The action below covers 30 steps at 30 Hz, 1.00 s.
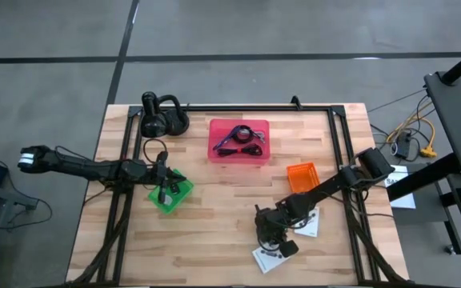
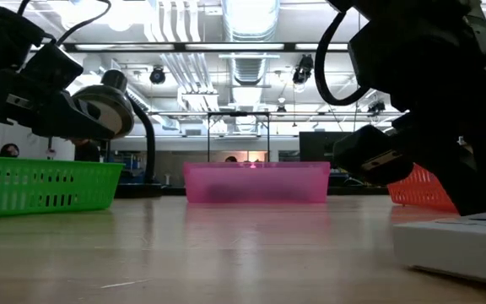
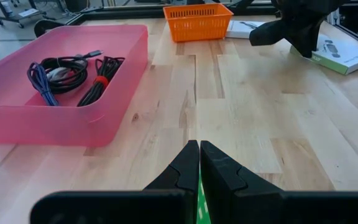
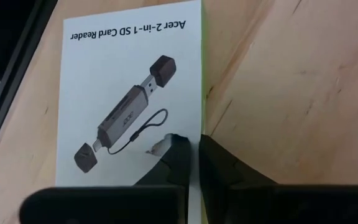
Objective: Pick and place items into bin
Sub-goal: Put the bottom card reader box into the orange bin
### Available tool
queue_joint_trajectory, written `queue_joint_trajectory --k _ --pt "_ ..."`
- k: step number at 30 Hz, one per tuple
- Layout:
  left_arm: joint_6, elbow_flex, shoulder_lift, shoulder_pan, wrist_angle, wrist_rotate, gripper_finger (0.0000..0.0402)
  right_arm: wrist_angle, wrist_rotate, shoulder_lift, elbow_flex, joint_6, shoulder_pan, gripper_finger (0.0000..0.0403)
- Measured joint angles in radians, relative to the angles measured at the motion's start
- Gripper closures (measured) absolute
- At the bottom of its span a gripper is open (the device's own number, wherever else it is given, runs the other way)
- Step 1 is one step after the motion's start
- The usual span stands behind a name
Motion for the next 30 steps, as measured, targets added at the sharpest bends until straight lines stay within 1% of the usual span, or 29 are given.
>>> queue_joint_trajectory --k 6,14,17,23,26,30 --pt "0.000 0.000 0.000 0.000 0.000 0.000 0.0402 0.000 -0.018 -0.004 -0.001 -0.004 0.000 0.0395" --pt "0.000 0.000 0.000 0.000 0.000 0.000 0.0402 -0.017 -0.014 -0.070 -0.011 0.007 0.003 0.0395" --pt "0.000 0.000 0.000 0.000 0.000 0.000 0.0402 -0.025 -0.002 -0.095 -0.013 0.025 0.003 0.0395" --pt "0.000 0.000 0.000 0.000 0.001 0.000 0.0402 -0.023 0.056 -0.148 -0.012 0.089 0.002 0.0395" --pt "0.000 0.000 -0.001 0.000 0.001 0.000 0.0402 -0.049 0.134 -0.184 -0.011 0.146 0.002 0.0395" --pt "0.000 0.000 -0.001 0.000 0.001 0.000 0.0402 -0.156 0.320 -0.241 -0.008 0.292 0.000 0.0395"
